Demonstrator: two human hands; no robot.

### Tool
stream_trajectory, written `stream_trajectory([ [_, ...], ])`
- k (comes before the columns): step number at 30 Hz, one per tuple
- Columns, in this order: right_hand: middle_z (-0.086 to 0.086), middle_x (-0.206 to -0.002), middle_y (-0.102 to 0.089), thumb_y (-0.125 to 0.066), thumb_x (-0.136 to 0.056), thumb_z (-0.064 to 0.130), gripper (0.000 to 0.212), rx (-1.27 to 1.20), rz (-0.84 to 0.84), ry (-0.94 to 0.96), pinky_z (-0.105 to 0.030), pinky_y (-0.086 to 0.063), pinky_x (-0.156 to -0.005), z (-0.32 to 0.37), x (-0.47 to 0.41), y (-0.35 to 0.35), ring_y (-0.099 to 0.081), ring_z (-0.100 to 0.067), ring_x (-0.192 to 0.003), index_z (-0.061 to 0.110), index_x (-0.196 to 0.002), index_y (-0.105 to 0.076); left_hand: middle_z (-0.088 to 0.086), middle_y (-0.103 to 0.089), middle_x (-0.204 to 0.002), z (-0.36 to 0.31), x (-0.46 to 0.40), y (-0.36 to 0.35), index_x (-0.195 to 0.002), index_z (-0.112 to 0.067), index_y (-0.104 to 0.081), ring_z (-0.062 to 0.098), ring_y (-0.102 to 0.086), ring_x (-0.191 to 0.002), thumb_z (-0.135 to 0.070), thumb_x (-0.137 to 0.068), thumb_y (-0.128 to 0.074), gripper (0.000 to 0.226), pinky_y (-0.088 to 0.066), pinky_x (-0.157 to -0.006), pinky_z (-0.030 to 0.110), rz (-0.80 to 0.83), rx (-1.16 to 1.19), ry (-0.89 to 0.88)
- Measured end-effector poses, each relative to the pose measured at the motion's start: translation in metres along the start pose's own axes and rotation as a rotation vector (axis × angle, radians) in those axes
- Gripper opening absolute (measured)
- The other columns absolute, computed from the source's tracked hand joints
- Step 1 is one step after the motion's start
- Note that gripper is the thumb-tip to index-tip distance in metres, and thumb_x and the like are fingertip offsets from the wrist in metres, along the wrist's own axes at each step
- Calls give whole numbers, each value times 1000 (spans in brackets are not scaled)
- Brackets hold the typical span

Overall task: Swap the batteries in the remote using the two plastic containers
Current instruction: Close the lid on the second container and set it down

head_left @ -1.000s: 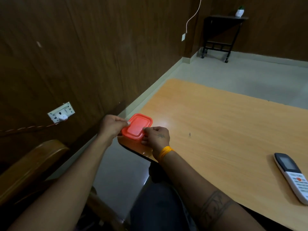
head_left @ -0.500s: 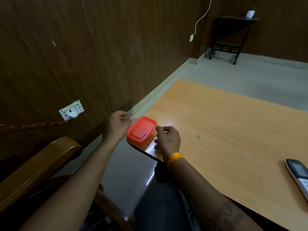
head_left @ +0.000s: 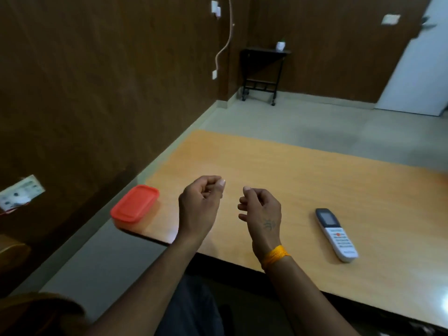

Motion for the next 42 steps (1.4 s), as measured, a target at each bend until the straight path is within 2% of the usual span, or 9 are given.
stream_trajectory([
  [8,-1,-82,-75,-67,-93,38,19,139,-283,-29,-46,-65,-73,-12,-35,174,-73,-20,-80,21,-87,-72,2,-78,-88,3,57,-165,-93,-20,-77,18,-76,-83,-26,-100,-66,14,-65,-74,38,266,96,184],
  [11,3,-81,-73,-67,-85,36,14,296,-351,-26,-46,-63,-75,-18,-46,223,-71,-24,-83,23,-82,-71,5,-78,-87,13,72,-210,-92,-17,-76,19,-76,-80,-24,-98,-69,12,-66,-75,38,314,64,272],
  [15,-2,-98,-74,-66,-86,31,18,615,-311,-77,-39,-59,-77,-31,-65,262,-69,-24,-92,18,-98,-74,1,-78,-94,25,85,-255,-97,-17,-75,18,-76,-85,-21,-94,-74,5,-67,-77,37,403,-39,345],
  [19,-9,-117,-76,-64,-88,31,36,745,-168,-169,-28,-50,-79,-46,-80,269,-69,-28,-105,13,-117,-77,-1,-79,-92,29,88,-281,-90,-29,-67,19,-78,-84,-15,-85,-83,22,-66,-82,42,486,-138,323],
  [22,-13,-101,-79,-62,-87,22,28,731,-113,-163,-33,-58,-75,-46,-86,264,-71,-29,-92,9,-101,-82,-1,-81,-89,32,83,-291,-99,-19,-77,16,-77,-79,-11,-83,-82,18,-66,-79,38,491,-169,316],
  [27,-15,-95,-79,-62,-83,13,23,574,-156,-122,-49,-62,-80,-53,-101,253,-73,-33,-91,5,-94,-80,1,-81,-93,37,61,-294,-108,-13,-80,15,-78,-85,-7,-83,-81,25,-65,-83,38,490,-151,309],
  [32,-8,-102,-80,-58,-87,13,28,515,-145,-99,-42,-64,-79,-47,-134,228,-74,-25,-89,13,-104,-81,1,-81,-101,26,18,-298,-108,-17,-82,17,-75,-94,-8,-79,-80,31,-63,-89,39,429,-212,236],
  [35,-9,-104,-79,-59,-89,12,27,521,-164,-73,-40,-63,-78,-38,-158,213,-74,-26,-91,13,-105,-80,3,-81,-102,25,-8,-302,-105,-17,-83,21,-76,-95,-7,-72,-79,35,-63,-90,43,406,-180,264],
  [42,-14,-105,-78,-61,-87,11,26,551,-180,-104,-40,-62,-79,-34,-194,195,-72,-32,-93,10,-104,-80,11,-76,-117,29,-51,-315,-109,-8,-80,26,-72,-102,4,-78,-76,33,-63,-91,43,399,-191,281],
])
Point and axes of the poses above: each hand's wrist, its own x-axis away from the middle knuckle, its own y-axis out of the back of the hand, z = x × y, the point moved 5 cm from there along -x, towards the middle knuckle
